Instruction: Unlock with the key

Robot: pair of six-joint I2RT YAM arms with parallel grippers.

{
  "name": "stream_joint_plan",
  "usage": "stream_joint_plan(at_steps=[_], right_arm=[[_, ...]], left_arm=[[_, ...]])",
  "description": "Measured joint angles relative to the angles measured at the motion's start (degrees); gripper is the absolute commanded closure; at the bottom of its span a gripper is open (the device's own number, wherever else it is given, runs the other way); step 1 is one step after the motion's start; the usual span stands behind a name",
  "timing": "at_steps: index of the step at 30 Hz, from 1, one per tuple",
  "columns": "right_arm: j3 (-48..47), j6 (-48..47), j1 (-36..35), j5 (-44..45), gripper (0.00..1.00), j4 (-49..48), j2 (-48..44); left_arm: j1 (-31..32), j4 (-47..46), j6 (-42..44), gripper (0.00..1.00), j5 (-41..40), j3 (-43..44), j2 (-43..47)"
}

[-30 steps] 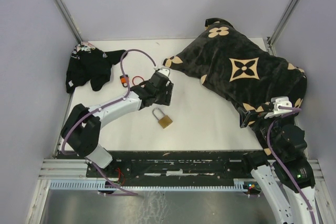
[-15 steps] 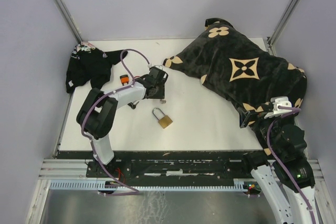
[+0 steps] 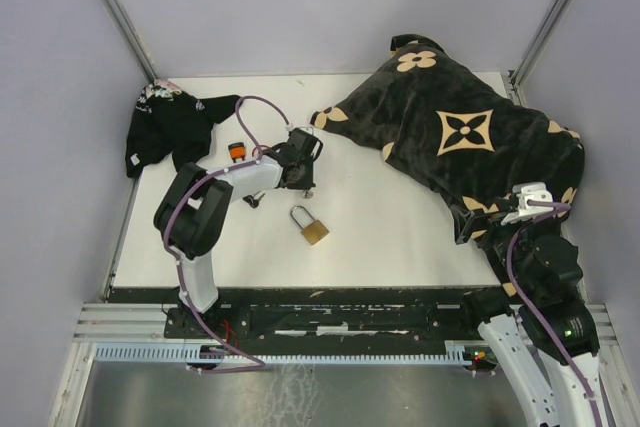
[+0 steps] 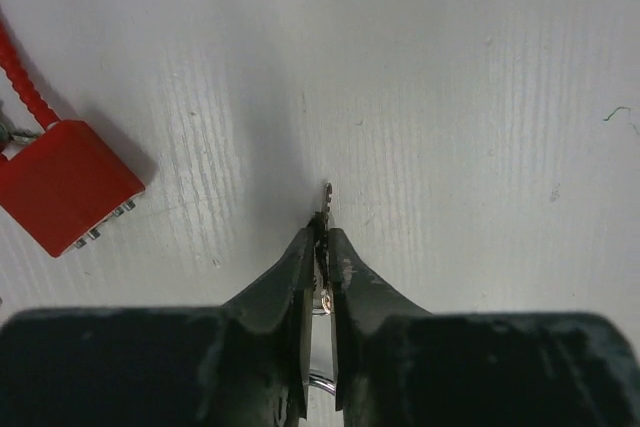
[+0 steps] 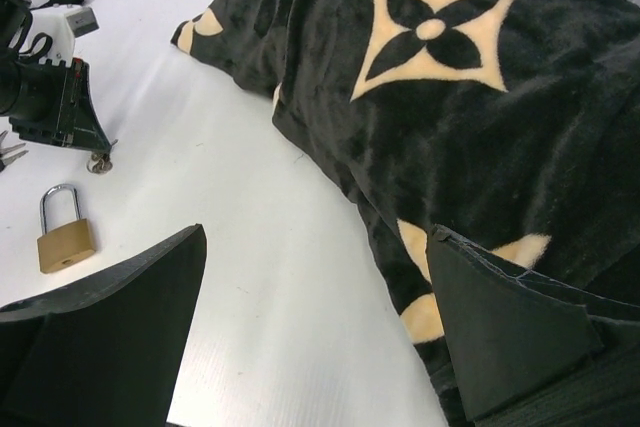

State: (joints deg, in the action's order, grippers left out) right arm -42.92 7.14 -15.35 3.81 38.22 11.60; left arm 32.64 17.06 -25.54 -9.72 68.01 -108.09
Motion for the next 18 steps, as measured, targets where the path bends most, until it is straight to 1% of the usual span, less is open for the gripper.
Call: stream_joint_plan(at_steps=[3,6,12,15,18], right_arm=[[-0.02,0.28,0.00,-1.25,0.01,0.02,0.66],[-0.22,1.11,0.00,-2.78,0.01,0.09,1.95],[-2.56,4.07,0.00,-8.04,0.01,-0.24,7.69],[-2.60,5.70,0.00,-11.89,0.01,-1.79,11.43],[-1.36,7.96,-0.02,-16.98,0.01,-5.31,15.45]], left_arm=[[0.00,-1.86,-0.02,0.93,0.42,-1.05,0.85],[0.00,-4.55,-0.07,0.95,1.09,-4.61,4.35],[0.00,-11.65,-0.24,0.95,3.67,-11.61,12.79],[0.00,-16.59,-0.31,0.95,6.34,-15.34,16.61],[0.00,-22.12,-0.42,0.94,9.64,-19.67,20.61]])
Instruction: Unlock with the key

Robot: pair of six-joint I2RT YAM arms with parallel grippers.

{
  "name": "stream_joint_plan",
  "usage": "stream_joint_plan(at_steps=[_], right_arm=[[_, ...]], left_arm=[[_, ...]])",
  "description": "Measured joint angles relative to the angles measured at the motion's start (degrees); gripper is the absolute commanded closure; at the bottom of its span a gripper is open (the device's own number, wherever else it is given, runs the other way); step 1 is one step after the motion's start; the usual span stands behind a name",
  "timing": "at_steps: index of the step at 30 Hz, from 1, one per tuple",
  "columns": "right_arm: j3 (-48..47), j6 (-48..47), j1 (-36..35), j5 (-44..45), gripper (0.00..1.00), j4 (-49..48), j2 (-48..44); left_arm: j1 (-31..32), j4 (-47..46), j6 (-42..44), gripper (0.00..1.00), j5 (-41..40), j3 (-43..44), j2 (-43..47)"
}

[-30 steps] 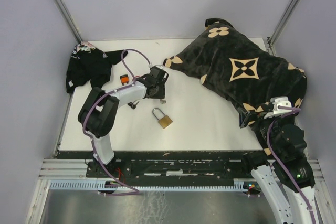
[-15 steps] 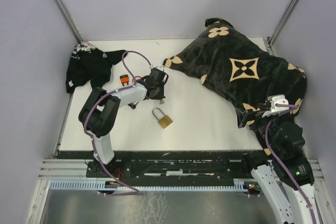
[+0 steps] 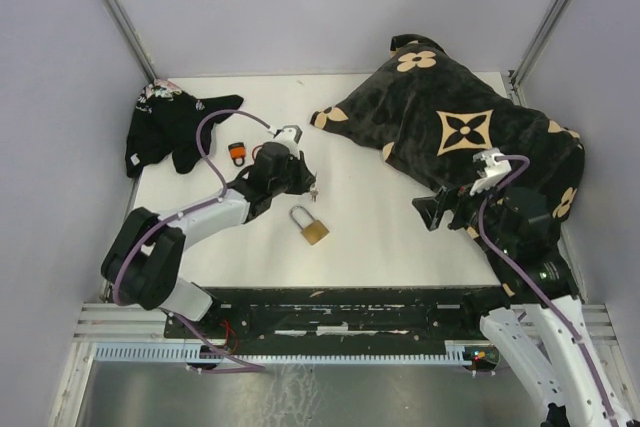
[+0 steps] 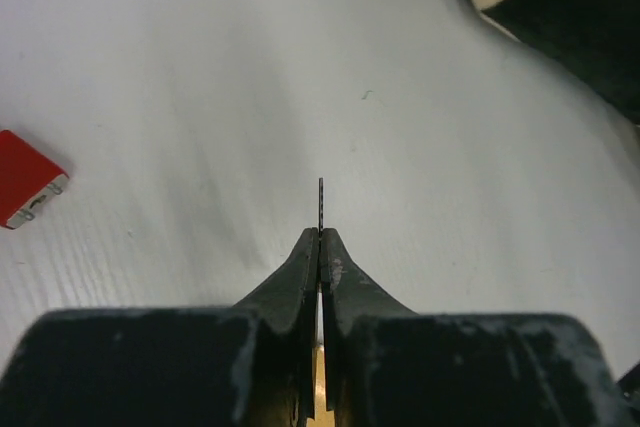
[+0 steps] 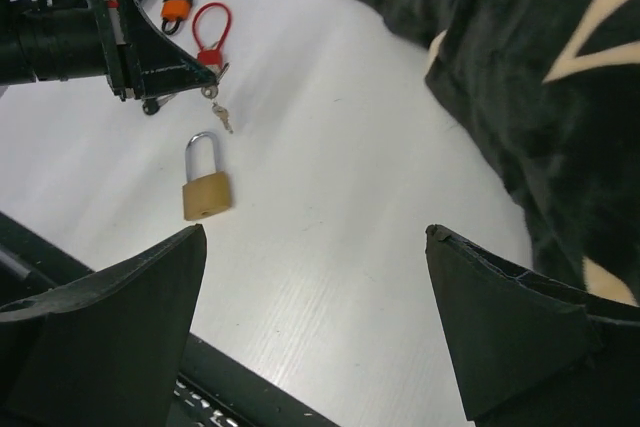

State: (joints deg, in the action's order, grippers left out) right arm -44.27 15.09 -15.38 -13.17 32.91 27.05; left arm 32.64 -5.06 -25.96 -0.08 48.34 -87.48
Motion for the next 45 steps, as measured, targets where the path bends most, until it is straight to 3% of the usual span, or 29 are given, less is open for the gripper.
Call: stream_joint_plan(at_steps=[9,14,23,27,32,42,45], right_arm=[[9.18,9.16,-0.85,-11.54,0.00,-18.49,11.19],[13.11,12.33,-5.46,-13.14,0.01,-31.36,16.20],[13.64,14.97,-14.80,-13.25,0.13,-52.68,28.70],[13.11,15.54,-17.46,-13.66,0.20,-58.10,34.32],[10.75,16.85,-20.04,-14.45,0.23,-63.67,41.40],[9.11,19.08,-21.44,-16.55,0.34,-74.23,46.64],[8.81,19.41,-21.64,-16.94,0.43,-75.80,47.23]], left_arm=[[0.00,-13.07,-0.46,0.94,9.57,-9.18,11.26],[0.00,-18.58,-2.38,0.94,13.20,-12.85,16.04],[0.00,-27.54,-8.55,0.94,17.22,-18.36,21.99],[0.00,-30.86,-11.06,0.94,18.14,-19.74,23.19],[0.00,-35.52,-14.69,0.94,18.67,-21.22,23.71],[0.46,-43.54,-20.35,0.94,19.89,-23.34,23.04],[0.61,-45.48,-21.44,0.94,20.15,-23.45,22.38]])
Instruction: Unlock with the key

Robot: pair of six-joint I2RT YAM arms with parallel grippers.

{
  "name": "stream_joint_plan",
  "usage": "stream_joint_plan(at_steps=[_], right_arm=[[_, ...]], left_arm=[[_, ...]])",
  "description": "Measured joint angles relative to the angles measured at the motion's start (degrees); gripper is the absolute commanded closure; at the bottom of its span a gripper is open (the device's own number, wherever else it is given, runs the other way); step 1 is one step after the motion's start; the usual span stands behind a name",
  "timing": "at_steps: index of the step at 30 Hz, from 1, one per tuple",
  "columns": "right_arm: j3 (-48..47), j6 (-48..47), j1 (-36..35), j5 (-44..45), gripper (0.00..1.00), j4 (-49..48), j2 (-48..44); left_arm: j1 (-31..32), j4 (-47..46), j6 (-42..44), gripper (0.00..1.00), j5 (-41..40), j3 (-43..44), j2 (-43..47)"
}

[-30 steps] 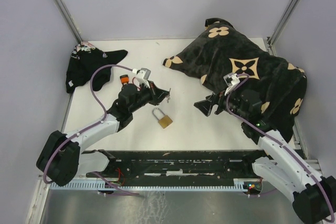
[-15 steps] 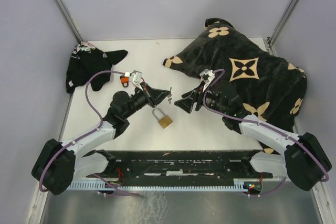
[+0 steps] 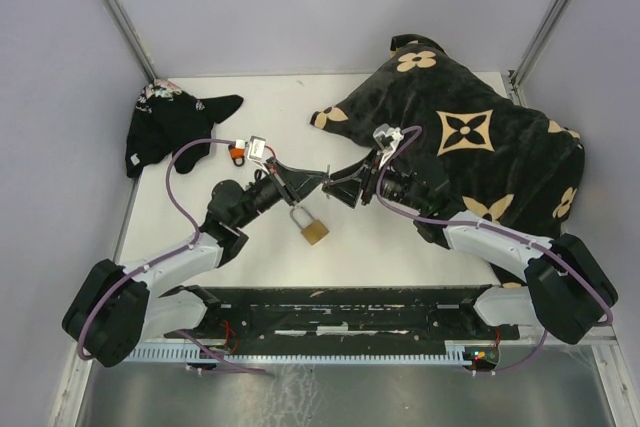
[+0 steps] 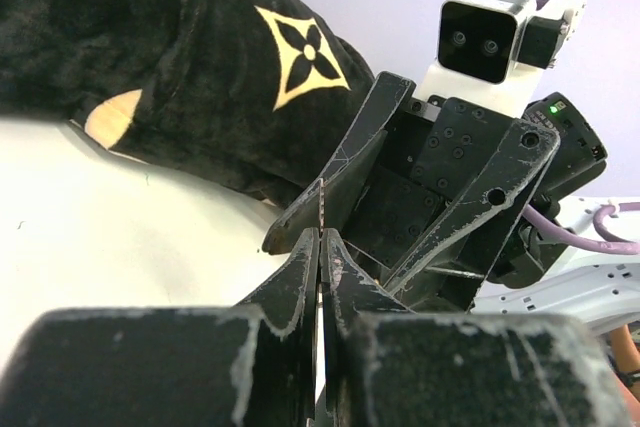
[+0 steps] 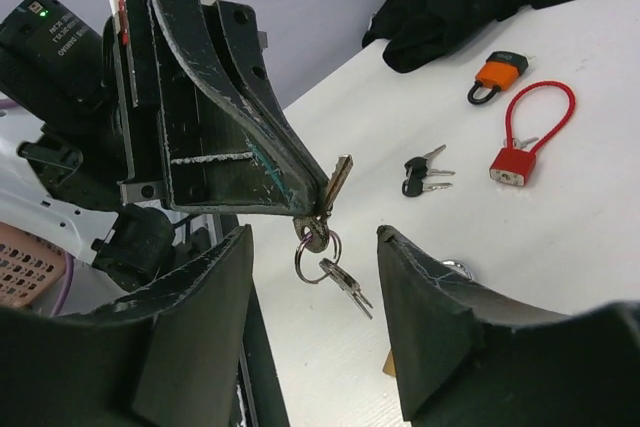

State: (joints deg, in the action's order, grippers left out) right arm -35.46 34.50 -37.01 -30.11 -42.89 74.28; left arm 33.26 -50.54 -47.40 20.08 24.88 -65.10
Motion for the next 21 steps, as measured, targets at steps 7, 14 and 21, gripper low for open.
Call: stream_joint_plan(at_steps=[7,14,21], right_arm=[[-0.63,0.28,0.00,-2.05,0.65,-1.36,0.90],[-1.27,-0.26,0.04,-4.33,0.97,-1.40,0.92],[-4.00,-2.89,0.35,-7.78,0.98,3.87,0.92]], left_arm=[[0.00,-2.95,-2.19,0.92,0.02,-0.50,-0.44],[-0.02,-3.93,-3.19,0.83,-0.02,-0.98,-0.28],[-0.02,-1.75,-2.80,0.59,-0.02,-1.29,1.79]])
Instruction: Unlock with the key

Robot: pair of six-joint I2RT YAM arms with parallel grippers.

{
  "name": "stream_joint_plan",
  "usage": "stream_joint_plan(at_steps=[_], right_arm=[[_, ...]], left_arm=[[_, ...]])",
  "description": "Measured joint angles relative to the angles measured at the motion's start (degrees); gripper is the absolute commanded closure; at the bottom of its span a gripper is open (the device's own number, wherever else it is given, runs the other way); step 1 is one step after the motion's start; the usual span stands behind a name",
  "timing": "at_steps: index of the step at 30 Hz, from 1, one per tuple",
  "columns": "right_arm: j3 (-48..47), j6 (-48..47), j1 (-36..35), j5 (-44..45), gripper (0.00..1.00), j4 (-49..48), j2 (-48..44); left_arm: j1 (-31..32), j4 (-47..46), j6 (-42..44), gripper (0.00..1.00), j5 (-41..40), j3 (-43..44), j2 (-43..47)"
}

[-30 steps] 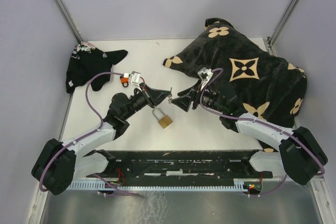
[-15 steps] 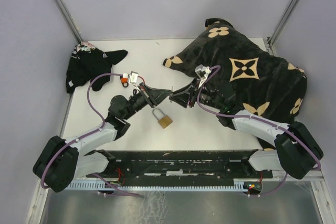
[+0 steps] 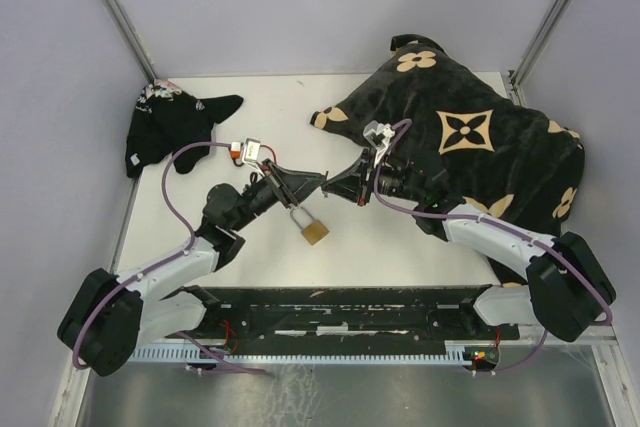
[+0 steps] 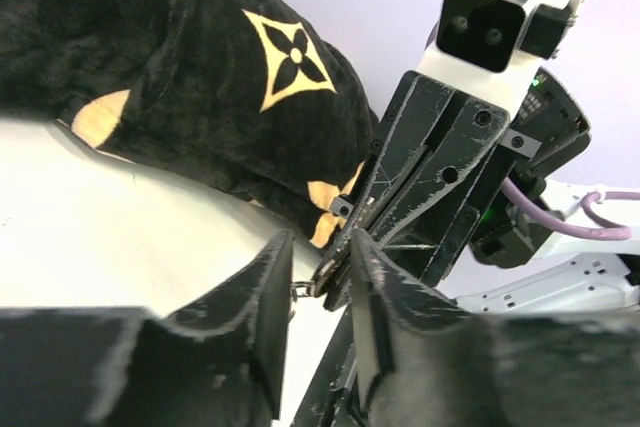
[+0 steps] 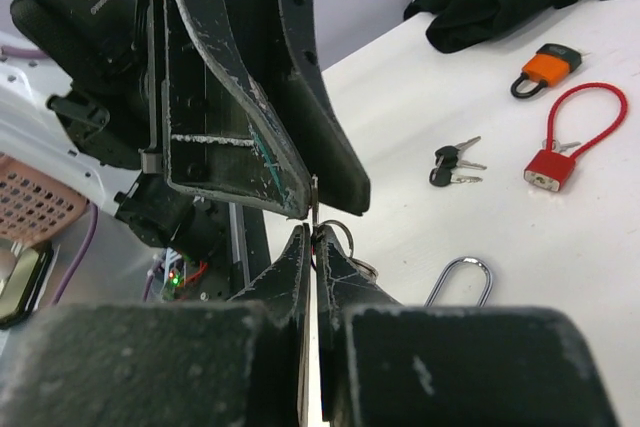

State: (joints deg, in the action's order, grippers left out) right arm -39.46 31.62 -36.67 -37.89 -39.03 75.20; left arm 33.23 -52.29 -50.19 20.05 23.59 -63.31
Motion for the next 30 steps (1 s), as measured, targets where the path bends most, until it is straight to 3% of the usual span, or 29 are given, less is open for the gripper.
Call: stream_joint_plan(at_steps=[6,16,25,30], right_arm=[[-3.52,-5.05,-0.04,-5.14,0.98,8.26,0.00],[-7.69,-11.61,0.02,-10.12,0.98,19.85,-0.02],[-8.85,-15.41,-0.35,-8.74,0.98,26.86,-0.07],[-9.97,-16.02,-0.79,-3.74,0.98,30.40,-0.26]], left_arm=[[-0.31,7.69,3.72,0.47,0.83,0.57,3.72],[-1.09,16.02,10.01,0.45,7.19,4.42,4.26],[-1.38,22.64,10.84,0.42,5.97,5.73,5.68],[-1.01,25.57,10.62,0.37,3.04,6.51,6.19]])
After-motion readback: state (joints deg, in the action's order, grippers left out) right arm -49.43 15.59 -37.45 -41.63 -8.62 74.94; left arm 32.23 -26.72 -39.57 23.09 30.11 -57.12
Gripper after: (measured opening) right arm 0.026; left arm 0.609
